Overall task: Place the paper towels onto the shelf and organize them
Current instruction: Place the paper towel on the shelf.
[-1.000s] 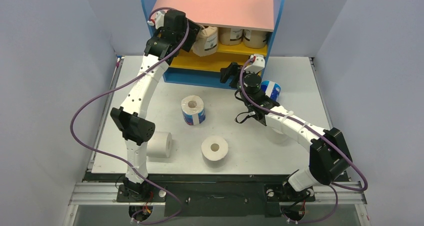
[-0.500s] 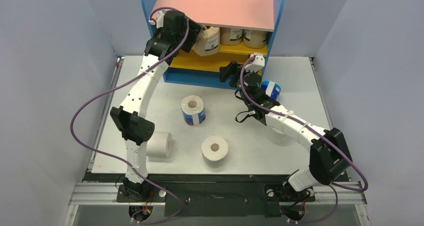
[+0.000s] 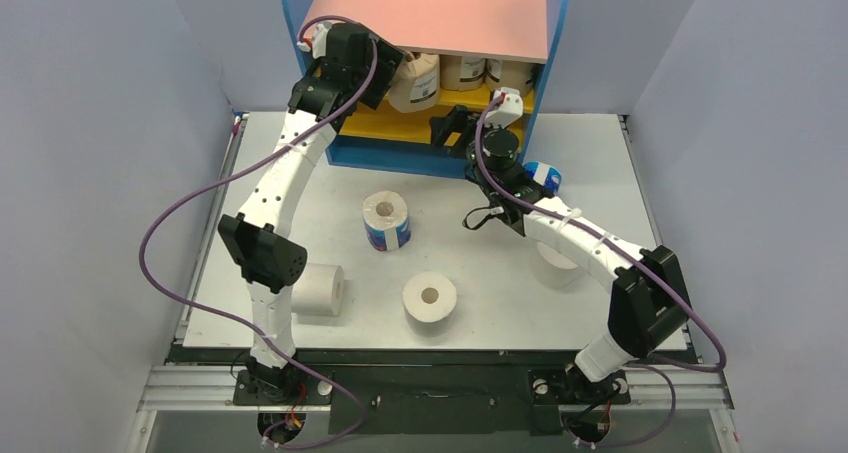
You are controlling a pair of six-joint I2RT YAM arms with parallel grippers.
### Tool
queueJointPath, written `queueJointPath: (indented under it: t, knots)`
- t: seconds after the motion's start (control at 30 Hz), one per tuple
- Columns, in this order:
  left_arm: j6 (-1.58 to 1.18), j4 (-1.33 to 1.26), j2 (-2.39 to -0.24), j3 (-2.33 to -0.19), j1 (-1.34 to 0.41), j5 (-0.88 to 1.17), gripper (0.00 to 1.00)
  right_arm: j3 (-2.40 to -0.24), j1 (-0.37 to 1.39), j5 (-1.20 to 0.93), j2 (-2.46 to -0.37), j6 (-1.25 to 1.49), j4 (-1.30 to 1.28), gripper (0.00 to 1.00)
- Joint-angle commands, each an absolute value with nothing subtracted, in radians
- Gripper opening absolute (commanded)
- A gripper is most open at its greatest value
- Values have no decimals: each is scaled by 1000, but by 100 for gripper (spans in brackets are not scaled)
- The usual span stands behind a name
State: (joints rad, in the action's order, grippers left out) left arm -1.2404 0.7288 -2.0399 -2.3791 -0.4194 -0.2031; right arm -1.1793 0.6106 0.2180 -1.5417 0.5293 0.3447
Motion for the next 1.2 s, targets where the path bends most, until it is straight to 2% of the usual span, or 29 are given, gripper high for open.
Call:
queueJointPath:
  t: [0.0,0.23,0.47,1.17]
  knots:
    - [-1235,620,-1988,-2373,-403,-217,76,-1296,619,164,-1612,504,377,77]
    - [-1229,620,-1981,-2369,-394,-209,76,-1414,619,164,-1720,479,392,80]
    - [-1231,616,-1980,-2365,-388,-199,77,-1534,620,155,-1824,489,381,78]
    - [-1199,617,-1912,-2336,-379,-184,83,-1668,605,200,-1924,574,354,74]
